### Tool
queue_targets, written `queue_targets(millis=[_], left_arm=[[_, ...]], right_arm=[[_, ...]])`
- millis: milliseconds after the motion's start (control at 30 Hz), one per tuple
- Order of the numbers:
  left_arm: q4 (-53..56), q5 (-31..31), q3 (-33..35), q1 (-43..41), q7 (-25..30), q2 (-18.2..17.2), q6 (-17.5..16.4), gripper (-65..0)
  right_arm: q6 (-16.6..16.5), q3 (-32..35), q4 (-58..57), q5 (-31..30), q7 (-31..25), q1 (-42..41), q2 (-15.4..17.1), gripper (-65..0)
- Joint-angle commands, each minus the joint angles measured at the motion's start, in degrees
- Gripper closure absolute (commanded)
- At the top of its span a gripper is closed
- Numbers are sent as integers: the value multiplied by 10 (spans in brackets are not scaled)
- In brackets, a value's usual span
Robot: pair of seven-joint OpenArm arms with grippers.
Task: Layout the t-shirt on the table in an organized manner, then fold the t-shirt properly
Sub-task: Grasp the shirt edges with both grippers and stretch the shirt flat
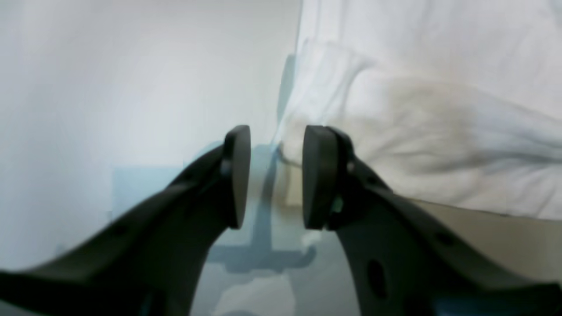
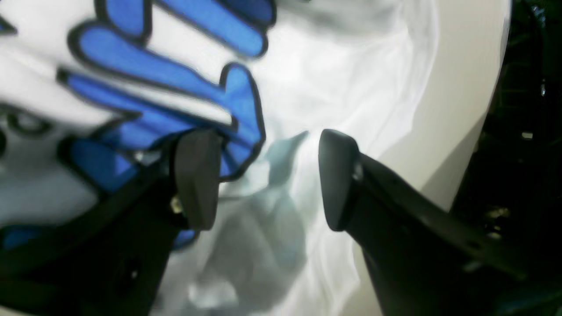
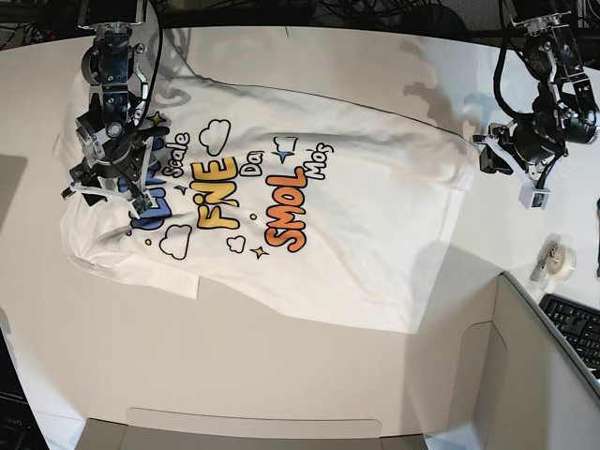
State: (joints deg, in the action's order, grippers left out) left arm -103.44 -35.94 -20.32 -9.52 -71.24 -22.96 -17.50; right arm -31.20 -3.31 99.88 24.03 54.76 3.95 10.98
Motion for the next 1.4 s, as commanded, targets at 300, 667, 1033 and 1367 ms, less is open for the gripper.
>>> queue_targets(millis=[300,667,1033,1367], left_arm=[[-135,-3,88,-20,11,-11,-4,0],[-113,-2,226,70,13,-53,-4,0],[132,-2,357,241,74,-34,-2,0],[324,21,436,288,183,-36,-1,0]], right_arm=[[-3,-27,181,0,-14,57,-66,-356],[-2,-80,181,-119,-14,180,-76,-356],[-2,-242,180,-177,-14,171,-76,-356],[-2,-266,54,-174,-12,67,-71,-356]])
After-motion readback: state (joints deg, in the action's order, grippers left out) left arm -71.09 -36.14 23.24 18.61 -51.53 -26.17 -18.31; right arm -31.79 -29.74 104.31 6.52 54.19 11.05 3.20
